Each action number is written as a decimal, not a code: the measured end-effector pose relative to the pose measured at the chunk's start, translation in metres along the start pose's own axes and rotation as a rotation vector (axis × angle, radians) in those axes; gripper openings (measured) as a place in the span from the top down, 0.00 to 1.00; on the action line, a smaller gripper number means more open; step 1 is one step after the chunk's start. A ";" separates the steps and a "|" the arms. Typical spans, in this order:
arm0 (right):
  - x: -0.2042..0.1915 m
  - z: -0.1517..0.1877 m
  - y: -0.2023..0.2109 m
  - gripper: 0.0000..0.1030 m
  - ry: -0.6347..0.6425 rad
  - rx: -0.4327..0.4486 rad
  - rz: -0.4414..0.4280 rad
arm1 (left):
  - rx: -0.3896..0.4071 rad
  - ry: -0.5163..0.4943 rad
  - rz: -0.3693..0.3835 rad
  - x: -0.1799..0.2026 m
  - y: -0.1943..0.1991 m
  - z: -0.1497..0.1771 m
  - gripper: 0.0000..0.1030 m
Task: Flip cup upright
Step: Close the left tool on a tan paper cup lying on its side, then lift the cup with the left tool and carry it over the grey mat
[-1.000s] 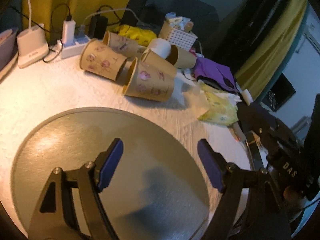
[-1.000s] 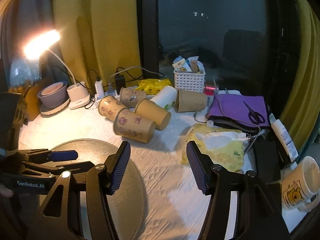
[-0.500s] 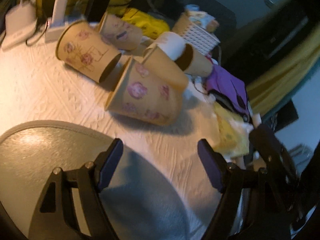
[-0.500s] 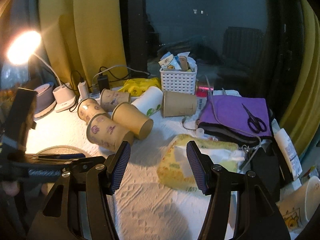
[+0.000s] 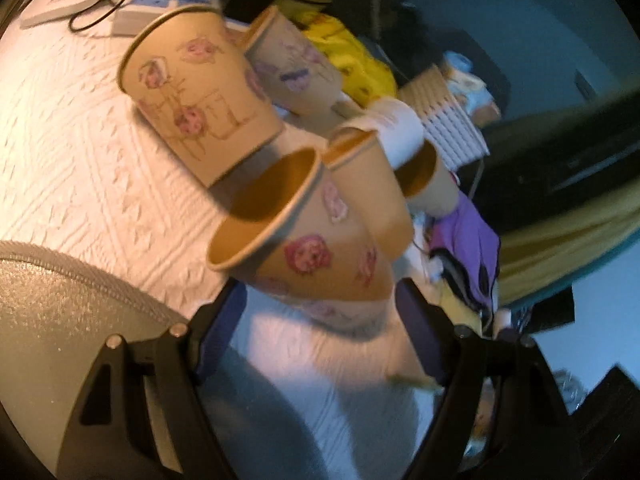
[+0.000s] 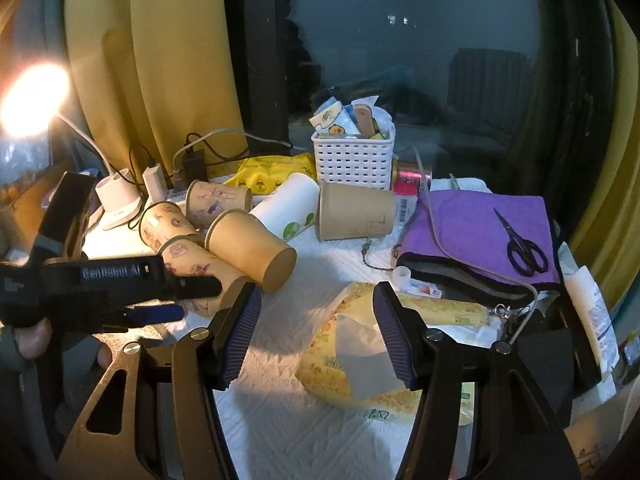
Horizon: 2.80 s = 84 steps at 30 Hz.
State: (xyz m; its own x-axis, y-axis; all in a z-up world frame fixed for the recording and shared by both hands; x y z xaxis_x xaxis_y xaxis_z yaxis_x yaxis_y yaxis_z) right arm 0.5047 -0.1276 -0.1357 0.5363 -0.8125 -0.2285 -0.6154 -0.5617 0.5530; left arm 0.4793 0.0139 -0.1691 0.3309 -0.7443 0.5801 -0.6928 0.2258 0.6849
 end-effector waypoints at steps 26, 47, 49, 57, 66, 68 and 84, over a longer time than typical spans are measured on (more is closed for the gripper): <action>-0.009 -0.002 0.010 0.40 0.012 -0.003 0.018 | 0.007 -0.137 0.065 0.010 0.014 -0.001 0.34; -0.086 0.026 0.067 0.41 0.047 -0.015 -0.062 | 0.186 -0.539 -0.024 0.004 0.141 0.049 0.34; -0.094 0.030 0.073 0.41 0.048 -0.019 -0.073 | 0.197 -0.565 -0.034 0.000 0.152 0.055 0.34; -0.130 0.051 0.096 0.41 0.070 -0.030 -0.113 | 0.229 -0.649 -0.044 -0.015 0.189 0.082 0.34; -0.162 0.077 0.121 0.41 0.082 -0.040 -0.140 | 0.258 -0.697 -0.024 -0.033 0.222 0.112 0.34; -0.169 0.084 0.126 0.41 0.076 -0.046 -0.151 | 0.272 -0.702 -0.025 -0.037 0.231 0.117 0.34; -0.233 0.146 0.177 0.41 0.098 -0.120 -0.360 | 0.308 -0.874 0.001 -0.044 0.270 0.178 0.34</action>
State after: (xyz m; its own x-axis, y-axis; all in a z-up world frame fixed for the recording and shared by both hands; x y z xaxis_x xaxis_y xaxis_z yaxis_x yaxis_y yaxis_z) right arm 0.1863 -0.0604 -0.1009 0.7615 -0.5450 -0.3509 -0.3089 -0.7810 0.5428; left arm 0.1632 -0.0041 -0.0880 -0.1839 -0.9820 -0.0437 -0.8739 0.1430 0.4645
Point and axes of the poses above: each gripper's, at about its wrist camera, not at the fingertips, and y roughly against the way its jaws point, x to its right, z to its underside, the point moved 9 cm from there along -y, roughly the way its jaws point, and after that the axes turned 15 degrees about -y, right-handed, at the moved point
